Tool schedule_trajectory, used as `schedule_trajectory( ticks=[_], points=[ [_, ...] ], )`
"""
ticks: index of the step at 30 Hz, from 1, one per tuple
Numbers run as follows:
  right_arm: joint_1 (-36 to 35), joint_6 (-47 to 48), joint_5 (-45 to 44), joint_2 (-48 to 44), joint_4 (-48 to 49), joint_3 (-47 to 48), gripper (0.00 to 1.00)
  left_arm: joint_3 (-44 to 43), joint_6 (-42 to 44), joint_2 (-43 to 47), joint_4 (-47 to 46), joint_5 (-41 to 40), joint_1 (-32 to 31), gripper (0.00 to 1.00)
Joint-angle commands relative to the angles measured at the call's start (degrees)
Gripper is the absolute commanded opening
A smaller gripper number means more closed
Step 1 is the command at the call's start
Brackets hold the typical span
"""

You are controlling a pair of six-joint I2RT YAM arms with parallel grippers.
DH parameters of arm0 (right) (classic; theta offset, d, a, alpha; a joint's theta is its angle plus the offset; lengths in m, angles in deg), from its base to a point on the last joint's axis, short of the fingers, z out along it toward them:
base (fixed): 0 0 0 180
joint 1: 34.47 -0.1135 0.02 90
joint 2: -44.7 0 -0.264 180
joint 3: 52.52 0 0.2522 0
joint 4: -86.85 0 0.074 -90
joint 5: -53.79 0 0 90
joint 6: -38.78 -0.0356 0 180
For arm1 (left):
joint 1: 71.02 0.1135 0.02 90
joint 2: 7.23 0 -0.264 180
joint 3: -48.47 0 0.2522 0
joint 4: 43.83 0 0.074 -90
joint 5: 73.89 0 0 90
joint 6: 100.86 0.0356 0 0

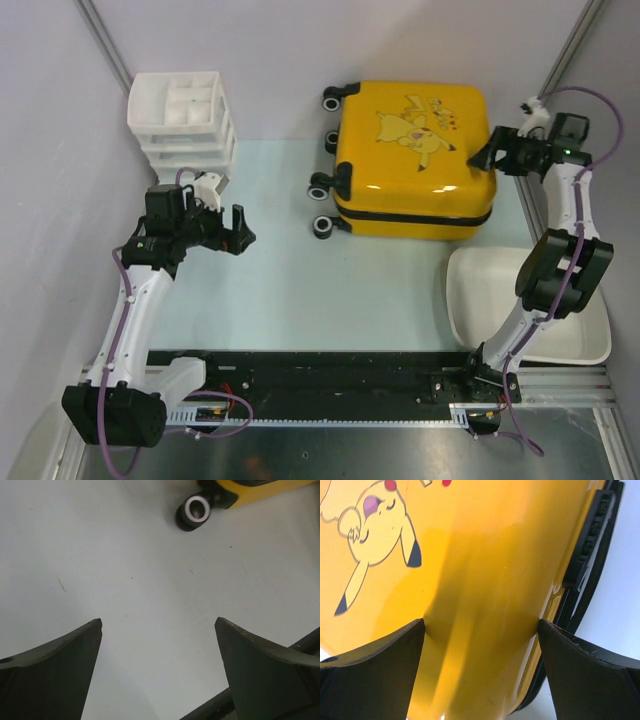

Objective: Open, take out, and arrange the luggage

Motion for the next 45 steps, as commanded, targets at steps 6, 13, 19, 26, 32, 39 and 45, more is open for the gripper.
schedule_trajectory(
  ticks=[6, 13, 19, 26, 32, 39, 45],
  points=[
    [-26.06, 3.32, 15.68, -1.38, -15.7, -10.44, 0.9, -1.03, -0.35, -2.8, -4.57, 3.46, -0.42, 1.0],
    [-32.58, 4.81, 16.73, -8.4, -15.17, -15.89, 0.93, -1.65, -1.93, -3.16, -5.98, 4.35, -0.42, 1.0],
    [-23.04, -0.96, 16.11, -13.95, -10.44, -17.13, 0.92, -0.07, -2.72, -1.05, -7.3, 4.69, -0.33, 1.0],
    [-11.93, -18.03, 14.46, -12.9, 10.56, -26.0, 0.76, 1.52, -5.09, -0.26, -8.79, 7.07, 0.11, 1.0],
    [-10.7, -26.71, 13.31, -4.39, 22.5, -26.18, 0.61, 2.92, -6.15, -0.7, -10.73, 10.14, 1.16, 0.98],
    [-10.87, -34.11, 14.36, 3.62, 32.28, -26.18, 0.53, 3.98, -7.56, -1.31, -12.75, 11.64, 1.6, 0.95],
    [-11.75, -39.21, 14.8, 6.61, 41.33, -26.18, 0.53, 5.56, -7.56, -1.4, -14.33, 11.82, 1.78, 0.93]
  ],
)
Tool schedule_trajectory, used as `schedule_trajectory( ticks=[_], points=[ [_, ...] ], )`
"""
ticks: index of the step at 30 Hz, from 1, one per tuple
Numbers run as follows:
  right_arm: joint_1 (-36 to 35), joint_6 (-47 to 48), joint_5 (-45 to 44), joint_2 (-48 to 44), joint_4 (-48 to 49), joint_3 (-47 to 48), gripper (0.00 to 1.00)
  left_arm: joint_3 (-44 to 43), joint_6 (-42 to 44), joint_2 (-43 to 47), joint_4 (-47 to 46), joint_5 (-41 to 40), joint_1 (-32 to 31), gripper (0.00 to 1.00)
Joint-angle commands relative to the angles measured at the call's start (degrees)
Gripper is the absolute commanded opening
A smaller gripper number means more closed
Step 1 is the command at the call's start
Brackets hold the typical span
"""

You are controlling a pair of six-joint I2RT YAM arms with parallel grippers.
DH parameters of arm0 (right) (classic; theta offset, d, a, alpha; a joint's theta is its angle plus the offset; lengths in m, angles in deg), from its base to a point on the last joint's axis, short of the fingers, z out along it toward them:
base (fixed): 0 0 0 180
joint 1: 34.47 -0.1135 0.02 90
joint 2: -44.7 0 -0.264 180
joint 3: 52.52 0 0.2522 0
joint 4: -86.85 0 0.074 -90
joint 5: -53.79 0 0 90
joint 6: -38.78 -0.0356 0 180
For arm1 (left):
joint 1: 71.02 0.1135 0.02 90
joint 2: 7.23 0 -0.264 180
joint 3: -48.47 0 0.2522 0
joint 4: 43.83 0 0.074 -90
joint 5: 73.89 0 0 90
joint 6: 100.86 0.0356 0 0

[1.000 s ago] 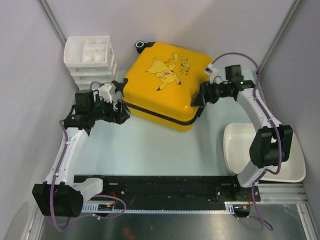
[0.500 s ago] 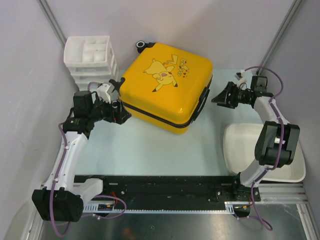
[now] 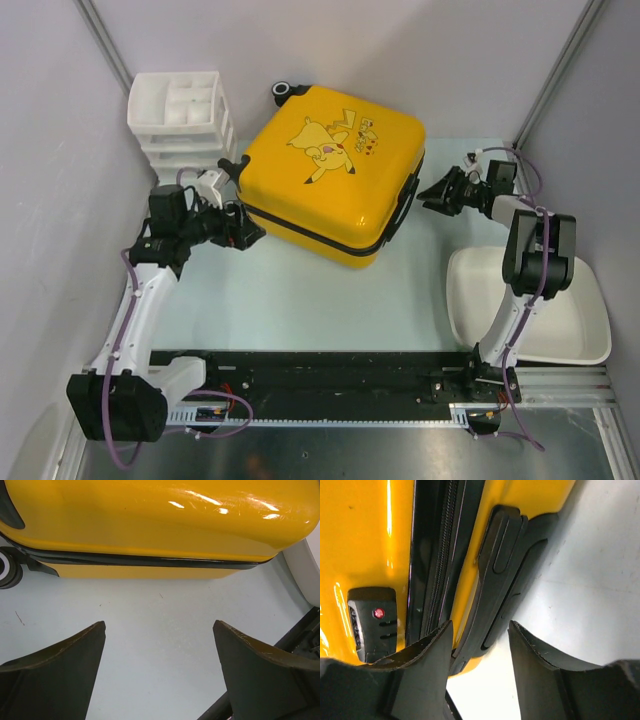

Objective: Open, take out, and arrange the luggage

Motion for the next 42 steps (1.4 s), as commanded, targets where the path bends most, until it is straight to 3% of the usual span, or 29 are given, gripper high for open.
schedule_trajectory(
  ticks=[1, 15, 18, 22, 30, 36, 37, 39, 40, 42],
  points=[
    [-0.99, -6.37, 1.14, 1.85, 10.94, 0.48, 0.53, 1.21, -0.43, 0.0, -3.18, 1.83, 0.49, 0.93],
    [-3.63, -17.0, 4.21, 8.27, 22.02, 0.48, 0.44, 2.53, -0.61, 0.61, -5.21, 1.48, 0.67, 0.92],
    [-3.37, -17.1, 5.35, 7.92, 21.85, 0.48, 0.33, 2.62, -0.96, 0.53, -5.56, 1.65, 0.67, 0.92],
    [-1.71, -13.51, 5.1, 4.59, 16.6, -0.83, 0.0, 2.97, -1.66, 0.79, -5.91, 1.48, 0.67, 0.91],
    [-1.78, -2.26, 3.87, -7.18, 3.57, -12.58, 0.0, 4.38, -3.5, 1.32, -6.96, 1.48, 0.67, 0.91],
    [-6.96, 6.0, 1.41, -21.24, -6.88, -22.8, 0.0, 5.61, -4.74, 1.14, -7.23, 0.16, 2.33, 0.91],
    [-7.5, 7.58, 1.49, -22.74, -10.81, -22.72, 0.2, 5.7, -4.91, 0.97, -7.23, -0.1, 2.42, 0.91],
    [-6.2, 10.74, 1.58, -27.83, -13.3, -22.55, 0.39, 5.7, -5.96, 0.44, -7.32, -0.11, 3.04, 0.91],
    [-4.96, 12.07, 1.93, -29.59, -15.84, -21.24, 0.54, 5.7, -6.32, 0.35, -7.4, 0.24, 3.47, 0.92],
    [-0.24, 17.93, 2.99, -32.84, -21.54, -18.61, 0.63, 5.61, -6.85, 0.35, -7.4, 0.16, 4.62, 0.93]
  ],
)
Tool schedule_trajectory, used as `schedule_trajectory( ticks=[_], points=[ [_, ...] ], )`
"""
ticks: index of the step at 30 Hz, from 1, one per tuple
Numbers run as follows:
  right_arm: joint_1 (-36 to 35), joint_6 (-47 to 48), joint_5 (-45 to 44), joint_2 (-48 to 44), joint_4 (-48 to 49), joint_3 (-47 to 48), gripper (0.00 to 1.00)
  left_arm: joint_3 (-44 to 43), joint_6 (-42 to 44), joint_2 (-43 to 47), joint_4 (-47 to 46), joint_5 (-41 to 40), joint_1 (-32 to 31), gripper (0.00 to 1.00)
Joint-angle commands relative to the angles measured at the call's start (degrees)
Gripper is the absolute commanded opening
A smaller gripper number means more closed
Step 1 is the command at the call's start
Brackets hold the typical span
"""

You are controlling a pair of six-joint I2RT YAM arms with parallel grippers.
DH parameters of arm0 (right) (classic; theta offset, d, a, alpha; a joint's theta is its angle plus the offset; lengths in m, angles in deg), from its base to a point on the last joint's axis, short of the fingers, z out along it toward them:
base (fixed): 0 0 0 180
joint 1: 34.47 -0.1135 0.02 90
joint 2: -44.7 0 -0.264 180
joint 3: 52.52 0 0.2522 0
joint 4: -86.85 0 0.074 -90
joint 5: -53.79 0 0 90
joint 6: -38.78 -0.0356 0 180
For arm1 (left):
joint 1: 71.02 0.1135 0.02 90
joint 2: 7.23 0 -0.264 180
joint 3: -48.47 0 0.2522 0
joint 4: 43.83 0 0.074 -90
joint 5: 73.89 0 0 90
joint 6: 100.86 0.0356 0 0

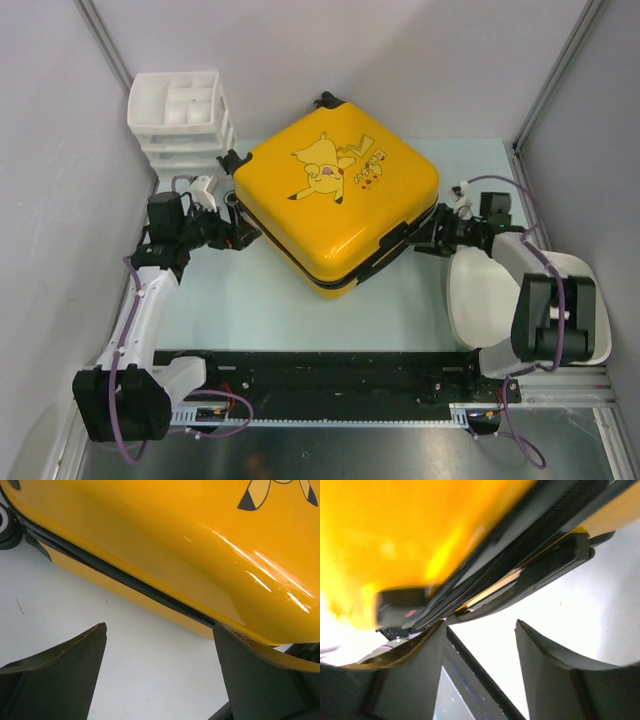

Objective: Open, take out, and arrange the luggage

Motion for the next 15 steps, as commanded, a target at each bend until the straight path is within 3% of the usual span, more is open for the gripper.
schedule_trajectory(
  ticks=[1, 3, 6, 10, 15],
  points=[
    [7.37, 14.44, 5.48, -8.97, -12.74, 7.54, 0.68, 0.08, -2.43, 0.39, -1.72, -0.41, 2.15, 0.93],
    [10.45, 16.74, 4.78, -9.58, -14.33, 10.45, 0.69, 0.08, -2.35, 0.48, -1.63, -1.46, 2.33, 0.93],
    [13.36, 14.73, -0.04, -9.24, -6.12, 13.62, 0.69, 0.43, -2.34, -0.31, -2.07, -3.48, 2.33, 0.93],
    [10.56, 10.08, -12.94, -5.92, 8.22, 15.21, 0.7, -0.18, -3.05, -3.81, -2.33, -8.04, 2.33, 0.9],
    [6.86, 9.01, -20.01, 3.66, 18.78, 22.3, 0.69, -1.94, -4.28, -7.16, -4.35, -7.98, 2.24, 0.85]
  ],
)
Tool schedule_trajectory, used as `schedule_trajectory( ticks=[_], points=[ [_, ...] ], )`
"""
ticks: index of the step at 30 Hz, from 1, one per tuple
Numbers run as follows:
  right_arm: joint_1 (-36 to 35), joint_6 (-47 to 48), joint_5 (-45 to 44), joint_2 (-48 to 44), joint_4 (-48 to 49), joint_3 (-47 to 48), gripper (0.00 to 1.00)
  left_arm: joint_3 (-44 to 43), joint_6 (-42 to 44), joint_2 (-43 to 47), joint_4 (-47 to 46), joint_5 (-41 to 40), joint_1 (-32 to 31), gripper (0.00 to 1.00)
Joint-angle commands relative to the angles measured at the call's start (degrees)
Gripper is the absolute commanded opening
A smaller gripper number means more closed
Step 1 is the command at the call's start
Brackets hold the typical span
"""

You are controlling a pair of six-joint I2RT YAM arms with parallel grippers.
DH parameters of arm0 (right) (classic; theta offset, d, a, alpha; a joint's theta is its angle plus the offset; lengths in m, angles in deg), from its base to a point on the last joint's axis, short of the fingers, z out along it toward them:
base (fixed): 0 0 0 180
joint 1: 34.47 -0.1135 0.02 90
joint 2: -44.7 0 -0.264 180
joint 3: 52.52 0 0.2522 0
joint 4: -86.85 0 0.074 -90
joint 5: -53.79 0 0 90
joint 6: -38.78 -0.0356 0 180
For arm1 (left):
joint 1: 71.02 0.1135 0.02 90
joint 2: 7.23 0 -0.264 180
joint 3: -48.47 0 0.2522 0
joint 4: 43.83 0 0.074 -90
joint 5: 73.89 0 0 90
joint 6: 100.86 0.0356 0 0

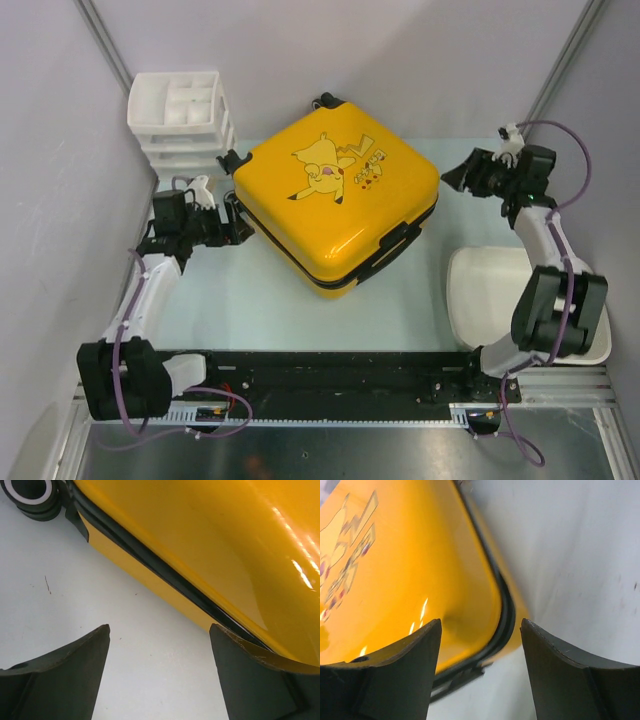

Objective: Open, take out, and arrange the luggage

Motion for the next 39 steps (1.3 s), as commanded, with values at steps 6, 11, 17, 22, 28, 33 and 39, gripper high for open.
schedule_trajectory(
  ticks=[6, 11, 17, 22, 28, 33, 39],
  points=[
    [-2.91, -6.44, -5.58, 21.54, 17.94, 14.67, 0.66, -2.93, -3.26, -6.02, -10.8, 10.66, -1.22, 0.83],
    [-5.72, -5.75, 2.77, 26.65, 15.15, 17.49, 0.63, -6.61, -3.7, -11.99, -13.17, 11.28, -3.15, 0.83],
    [-7.48, 2.6, 7.87, 24.9, 3.02, 12.42, 0.56, -15.05, -2.2, -22.8, -14.84, 13.03, -8.25, 0.81],
    [-7.57, 11.03, 9.11, 17.97, -3.04, 5.82, 0.55, -23.75, -2.2, -31.95, -15.02, 16.47, -11.85, 0.78],
    [-9.5, 17.54, 9.72, 9.79, -10.08, -2.45, 0.54, -23.6, 0.87, -28.28, -14.14, 14.54, -11.34, 0.96],
    [-17.04, 22.02, 8.24, 0.03, -12.98, -9.57, 0.53, -13.49, -0.71, -14.51, -13.35, 7.25, -4.66, 0.97],
    [-30.3, 21.33, 4.1, -8.49, -10.87, -15.64, 0.53, -6.37, 1.84, -1.04, -11.51, 3.73, 0.88, 0.98]
  ],
)
